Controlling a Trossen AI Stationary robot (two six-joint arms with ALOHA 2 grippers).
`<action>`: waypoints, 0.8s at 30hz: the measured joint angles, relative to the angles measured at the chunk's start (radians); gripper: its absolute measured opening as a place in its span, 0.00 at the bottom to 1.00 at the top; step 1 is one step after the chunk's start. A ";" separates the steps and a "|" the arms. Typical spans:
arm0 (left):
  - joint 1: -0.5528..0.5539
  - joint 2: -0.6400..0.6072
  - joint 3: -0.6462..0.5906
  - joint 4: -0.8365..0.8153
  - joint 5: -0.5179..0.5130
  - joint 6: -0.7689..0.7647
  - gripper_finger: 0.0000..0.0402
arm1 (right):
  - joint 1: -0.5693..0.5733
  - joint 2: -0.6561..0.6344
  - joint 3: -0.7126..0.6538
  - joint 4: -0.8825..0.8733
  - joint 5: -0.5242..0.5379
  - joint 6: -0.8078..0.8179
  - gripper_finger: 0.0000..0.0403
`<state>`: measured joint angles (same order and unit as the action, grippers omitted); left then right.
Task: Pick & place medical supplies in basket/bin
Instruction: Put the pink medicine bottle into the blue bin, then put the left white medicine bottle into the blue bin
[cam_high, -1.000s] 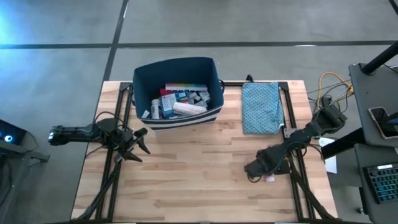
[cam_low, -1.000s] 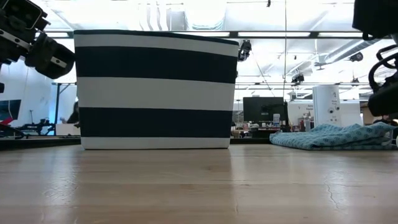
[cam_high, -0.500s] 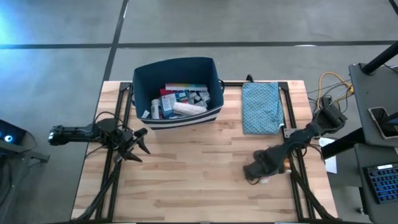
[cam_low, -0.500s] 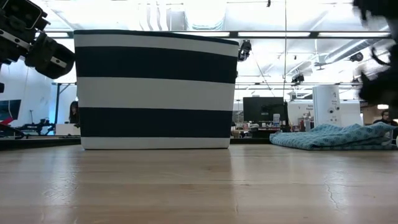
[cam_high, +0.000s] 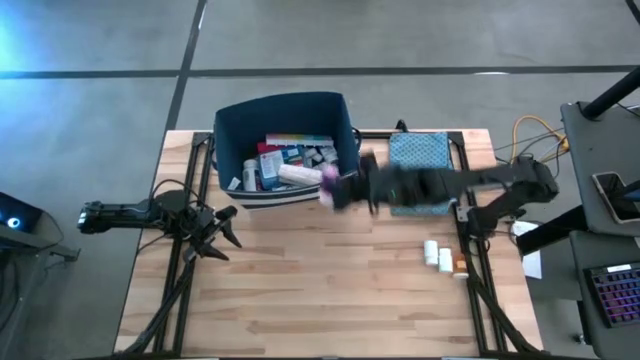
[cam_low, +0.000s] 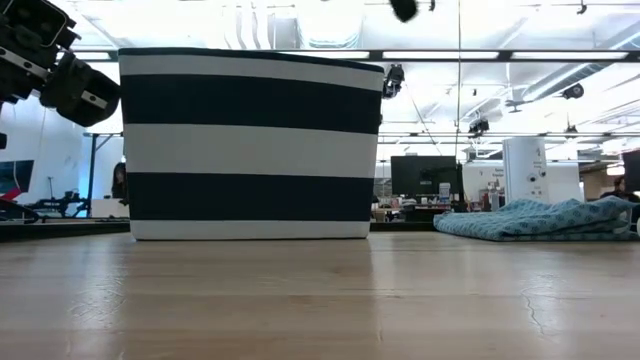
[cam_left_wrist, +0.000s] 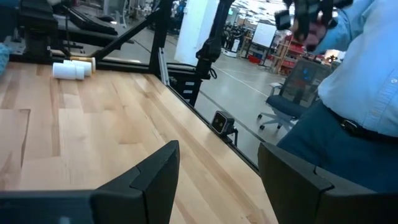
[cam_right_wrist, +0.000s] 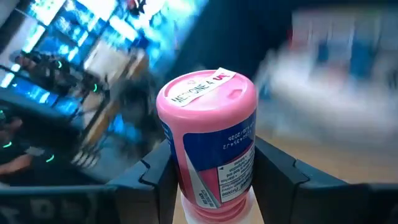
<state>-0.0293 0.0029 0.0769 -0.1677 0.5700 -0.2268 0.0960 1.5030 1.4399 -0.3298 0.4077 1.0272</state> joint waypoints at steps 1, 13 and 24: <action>0.000 0.000 0.000 0.000 0.000 0.000 0.49 | -0.048 0.028 0.057 -0.011 -0.004 -0.071 0.37; 0.007 0.000 0.000 0.000 0.000 0.000 0.49 | -0.383 0.506 0.744 -0.643 -0.319 -0.367 0.78; 0.024 0.000 -0.001 0.002 -0.001 0.000 0.49 | -0.194 0.491 0.797 -1.225 -0.013 -0.216 0.88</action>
<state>-0.0051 0.0025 0.0761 -0.1658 0.5691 -0.2268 -0.0981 1.9936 2.2368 -1.5548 0.3943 0.8112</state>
